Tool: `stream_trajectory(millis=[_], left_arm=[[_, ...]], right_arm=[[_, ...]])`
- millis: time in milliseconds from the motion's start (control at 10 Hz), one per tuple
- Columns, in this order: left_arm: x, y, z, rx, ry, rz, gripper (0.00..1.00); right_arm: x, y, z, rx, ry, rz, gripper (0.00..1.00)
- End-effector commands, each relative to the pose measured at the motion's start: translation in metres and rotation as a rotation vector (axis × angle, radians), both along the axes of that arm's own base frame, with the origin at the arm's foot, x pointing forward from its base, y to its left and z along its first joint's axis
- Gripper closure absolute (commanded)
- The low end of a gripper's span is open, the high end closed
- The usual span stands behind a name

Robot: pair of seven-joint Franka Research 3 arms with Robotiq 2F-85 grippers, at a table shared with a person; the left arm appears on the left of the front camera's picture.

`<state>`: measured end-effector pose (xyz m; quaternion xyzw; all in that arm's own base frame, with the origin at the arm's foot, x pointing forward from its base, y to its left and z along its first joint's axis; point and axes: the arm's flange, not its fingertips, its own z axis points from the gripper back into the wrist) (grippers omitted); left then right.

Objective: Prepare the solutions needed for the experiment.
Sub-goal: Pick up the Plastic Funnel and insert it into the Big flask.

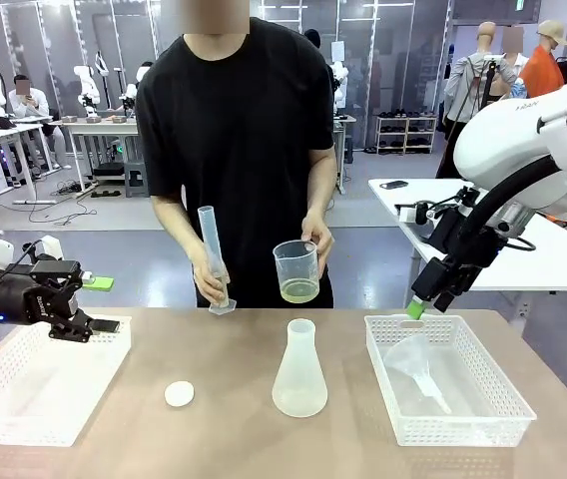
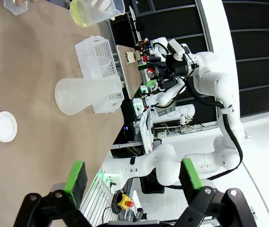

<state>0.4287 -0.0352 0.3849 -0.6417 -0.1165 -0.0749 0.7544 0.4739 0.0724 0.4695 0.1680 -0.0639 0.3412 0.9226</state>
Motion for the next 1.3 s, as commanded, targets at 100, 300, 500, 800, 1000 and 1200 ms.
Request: stream_trajectory(millis=[100,300,500,800,1000,1200], left_arm=[[0.0,0.0,0.002,-0.003,-0.013,-0.001,0.0],[0.0,0.0,0.002,-0.003,-0.013,-0.001,0.0],[0.0,0.0,0.002,-0.003,-0.013,-0.001,0.0],[0.0,0.0,0.002,-0.003,-0.013,-0.001,0.0],[0.0,0.0,0.002,-0.003,-0.013,-0.001,0.0],[0.0,0.0,0.002,-0.003,-0.013,-0.001,0.0]], right_arm=[[0.047,0.007,-0.021,-0.183,-0.061,0.342,0.0],[0.067,0.011,-0.034,-0.309,-0.095,0.483,0.0],[0.079,0.017,-0.042,-0.366,-0.137,0.611,0.0],[0.089,0.026,-0.045,-0.316,-0.162,0.753,0.0],[0.088,0.028,-0.049,-0.285,-0.151,0.814,0.0],[0.084,0.033,-0.048,-0.325,-0.156,0.773,0.0]])
